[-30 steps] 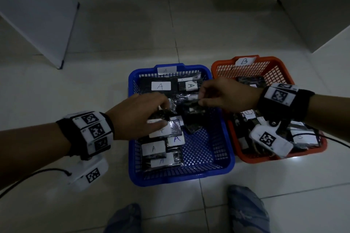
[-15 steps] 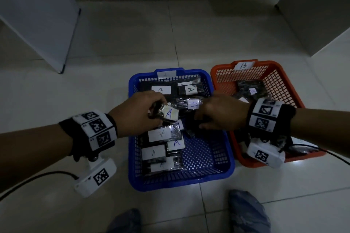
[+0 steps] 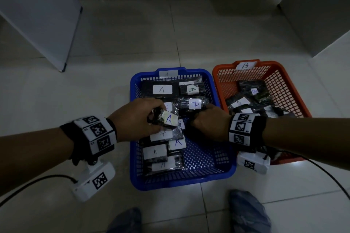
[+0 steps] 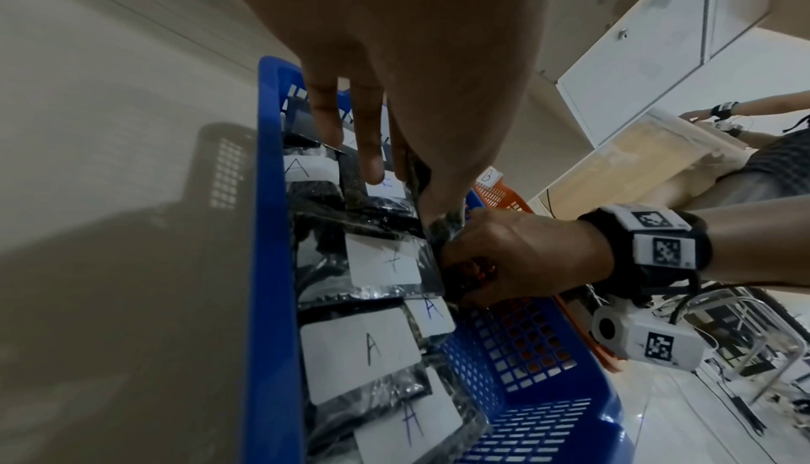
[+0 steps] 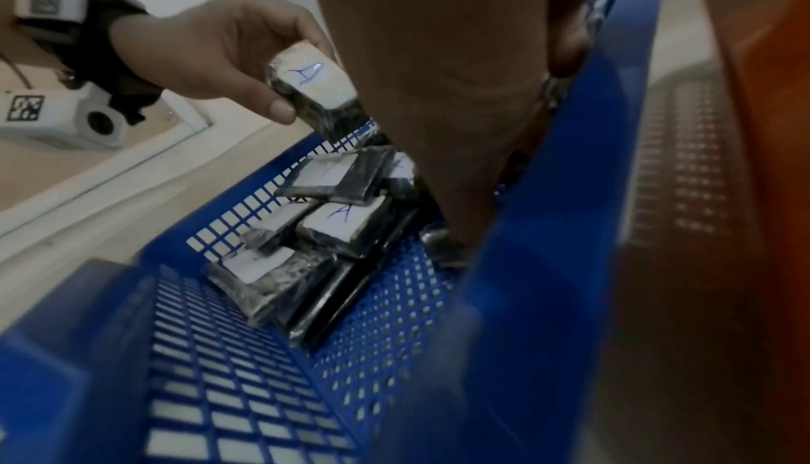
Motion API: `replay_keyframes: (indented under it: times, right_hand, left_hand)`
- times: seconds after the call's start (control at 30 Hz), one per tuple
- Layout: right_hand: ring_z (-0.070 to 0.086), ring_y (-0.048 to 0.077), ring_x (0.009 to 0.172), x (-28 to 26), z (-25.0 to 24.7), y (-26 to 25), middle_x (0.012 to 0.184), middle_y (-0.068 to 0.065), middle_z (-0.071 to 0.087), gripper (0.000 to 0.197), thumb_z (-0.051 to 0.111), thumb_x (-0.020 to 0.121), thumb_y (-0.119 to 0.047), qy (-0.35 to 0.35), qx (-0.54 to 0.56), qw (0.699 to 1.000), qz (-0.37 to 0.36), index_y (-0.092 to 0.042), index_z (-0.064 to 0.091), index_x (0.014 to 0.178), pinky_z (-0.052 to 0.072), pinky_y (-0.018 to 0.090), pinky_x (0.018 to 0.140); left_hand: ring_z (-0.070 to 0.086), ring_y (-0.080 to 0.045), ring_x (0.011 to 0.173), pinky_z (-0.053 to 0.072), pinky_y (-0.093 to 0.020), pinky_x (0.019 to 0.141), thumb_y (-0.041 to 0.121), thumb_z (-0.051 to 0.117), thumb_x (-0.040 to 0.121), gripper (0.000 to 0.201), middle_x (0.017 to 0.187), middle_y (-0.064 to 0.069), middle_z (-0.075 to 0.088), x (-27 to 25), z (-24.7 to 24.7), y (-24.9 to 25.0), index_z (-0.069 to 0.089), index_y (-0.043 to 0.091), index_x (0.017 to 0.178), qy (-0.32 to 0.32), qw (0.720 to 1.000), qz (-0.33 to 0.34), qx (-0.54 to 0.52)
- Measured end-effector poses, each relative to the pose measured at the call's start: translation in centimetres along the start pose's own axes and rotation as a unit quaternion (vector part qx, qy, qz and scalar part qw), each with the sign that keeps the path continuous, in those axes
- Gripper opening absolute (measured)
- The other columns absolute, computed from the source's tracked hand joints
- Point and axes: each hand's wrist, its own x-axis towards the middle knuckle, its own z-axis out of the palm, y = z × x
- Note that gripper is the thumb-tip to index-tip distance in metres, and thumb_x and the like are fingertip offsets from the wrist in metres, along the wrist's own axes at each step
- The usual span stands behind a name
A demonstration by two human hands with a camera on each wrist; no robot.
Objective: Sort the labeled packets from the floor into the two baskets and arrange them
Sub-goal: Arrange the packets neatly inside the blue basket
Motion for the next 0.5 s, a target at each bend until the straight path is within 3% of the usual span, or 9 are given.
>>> replay_keyframes:
  times: [0.07, 0.13, 0.23, 0.3, 0.37, 0.43, 0.5]
  right_hand:
    - [0.061, 0.024, 0.115, -0.2, -0.2, 0.4, 0.127, 0.002, 0.063, 0.036, 0.051, 0.097, -0.048, -0.024, 0.007, 1.0, -0.012, -0.026, 0.068, 0.119, 0.045, 0.044, 0.101]
    - [0.059, 0.02, 0.113, -1.0, -1.4, 1.2, 0.124, -0.001, 0.062, 0.037, 0.058, 0.093, -0.05, -0.066, 0.075, 0.994, -0.032, -0.027, 0.069, 0.12, 0.046, 0.041, 0.099]
    - [0.068, 0.012, 0.091, -2.0, -2.7, 3.1, 0.104, -0.004, 0.072, 0.025, 0.065, 0.094, -0.031, -0.058, 0.298, 0.953, -0.017, -0.016, 0.07, 0.113, 0.053, 0.028, 0.078]
    - [0.066, 0.004, 0.082, -2.2, -2.9, 4.1, 0.097, -0.007, 0.071, 0.024, 0.063, 0.095, -0.02, -0.052, 0.369, 0.928, -0.007, -0.012, 0.066, 0.118, 0.051, 0.019, 0.071]
    - [0.064, 0.004, 0.085, -2.2, -2.9, 4.2, 0.099, -0.01, 0.068, 0.029, 0.06, 0.096, -0.022, -0.053, 0.294, 0.954, -0.022, -0.019, 0.062, 0.125, 0.051, 0.022, 0.078]
    - [0.063, 0.014, 0.097, -1.5, -2.1, 3.7, 0.107, -0.007, 0.068, 0.029, 0.056, 0.095, -0.031, -0.037, 0.087, 0.995, -0.041, -0.028, 0.063, 0.123, 0.045, 0.037, 0.089]
    - [0.062, 0.02, 0.101, -0.7, -1.1, 2.9, 0.109, -0.005, 0.069, 0.025, 0.054, 0.094, -0.035, -0.03, -0.024, 0.999, -0.035, -0.031, 0.064, 0.116, 0.035, 0.04, 0.091]
  left_hand:
    - [0.059, 0.0, 0.084, 0.055, -0.028, 0.071, 0.03, 0.08, 0.079, 0.037, 0.102, 0.012, 0.062, 0.0, -0.1, 0.1, 0.062, 0.025, 0.11, 0.001, 1.0, -0.011, -0.001]
    - [0.06, -0.001, 0.082, 0.056, -0.03, 0.072, 0.029, 0.081, 0.078, 0.037, 0.102, 0.014, 0.063, 0.0, -0.2, 0.2, 0.062, 0.025, 0.11, 0.002, 1.0, -0.022, -0.015]
    - [0.061, -0.002, 0.08, 0.057, -0.032, 0.07, 0.029, 0.081, 0.078, 0.037, 0.101, 0.013, 0.063, -0.1, -0.3, 0.2, 0.062, 0.024, 0.11, 0.004, 1.0, -0.021, -0.019]
    - [0.061, -0.001, 0.081, 0.057, -0.032, 0.072, 0.029, 0.081, 0.079, 0.037, 0.101, 0.013, 0.063, -0.2, -0.3, 0.2, 0.062, 0.024, 0.111, 0.001, 1.0, -0.027, -0.014]
    - [0.06, -0.002, 0.082, 0.056, -0.031, 0.073, 0.029, 0.081, 0.079, 0.037, 0.101, 0.012, 0.063, -0.2, -0.2, 0.1, 0.063, 0.024, 0.11, -0.001, 1.0, -0.028, -0.011]
    - [0.061, -0.002, 0.082, 0.056, -0.033, 0.073, 0.028, 0.082, 0.079, 0.036, 0.1, 0.012, 0.063, -0.3, -0.1, 0.0, 0.063, 0.025, 0.109, -0.003, 1.0, -0.025, -0.013]
    - [0.061, -0.002, 0.082, 0.056, -0.034, 0.073, 0.027, 0.082, 0.078, 0.036, 0.1, 0.013, 0.064, -0.4, 0.1, -0.1, 0.063, 0.025, 0.109, -0.005, 1.0, -0.025, -0.015]
